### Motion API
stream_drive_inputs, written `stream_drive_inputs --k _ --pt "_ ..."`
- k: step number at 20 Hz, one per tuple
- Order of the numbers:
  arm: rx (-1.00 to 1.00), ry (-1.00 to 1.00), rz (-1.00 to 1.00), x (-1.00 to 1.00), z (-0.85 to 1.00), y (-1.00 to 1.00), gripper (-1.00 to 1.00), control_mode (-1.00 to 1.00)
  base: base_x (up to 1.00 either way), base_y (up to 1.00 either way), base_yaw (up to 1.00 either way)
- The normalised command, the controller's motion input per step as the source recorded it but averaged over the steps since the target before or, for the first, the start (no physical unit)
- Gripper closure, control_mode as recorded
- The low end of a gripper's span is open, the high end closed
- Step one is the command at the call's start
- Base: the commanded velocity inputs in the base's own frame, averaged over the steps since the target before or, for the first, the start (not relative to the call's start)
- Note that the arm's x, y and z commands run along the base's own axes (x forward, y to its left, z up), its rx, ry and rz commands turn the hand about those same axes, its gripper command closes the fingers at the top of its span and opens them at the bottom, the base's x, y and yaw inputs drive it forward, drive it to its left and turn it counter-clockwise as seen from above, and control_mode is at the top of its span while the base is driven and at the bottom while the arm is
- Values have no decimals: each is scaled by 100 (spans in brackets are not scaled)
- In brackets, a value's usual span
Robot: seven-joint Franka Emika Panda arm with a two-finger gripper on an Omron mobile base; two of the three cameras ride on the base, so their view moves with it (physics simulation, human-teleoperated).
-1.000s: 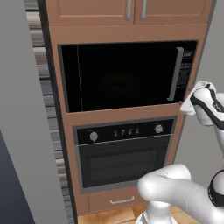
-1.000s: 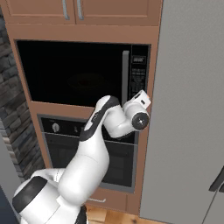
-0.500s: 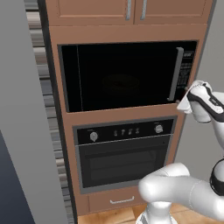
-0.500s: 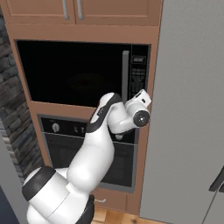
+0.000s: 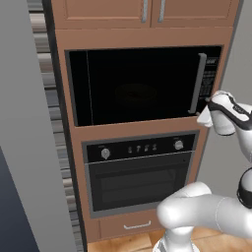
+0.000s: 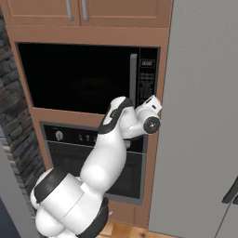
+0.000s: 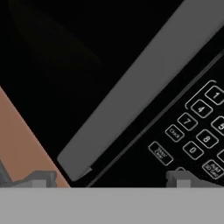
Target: Remove the mango from the bowl and place it on the small plate. Then place the bowl with only the steak in the microwave, close the door, and press the start button to microwave the steak.
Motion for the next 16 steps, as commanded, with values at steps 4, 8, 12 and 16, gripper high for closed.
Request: stream_drive_inputs --k 4,8,12,16 --pt "0 0 0 13 -7 -20 -100 -100 0 0 0" --pt "0 0 0 28 0 -6 -100 -100 0 0 0" --pt "0 0 0 32 -8 0 -100 -100 0 0 0" --pt "0 0 0 30 -12 0 -100 -100 0 0 0"
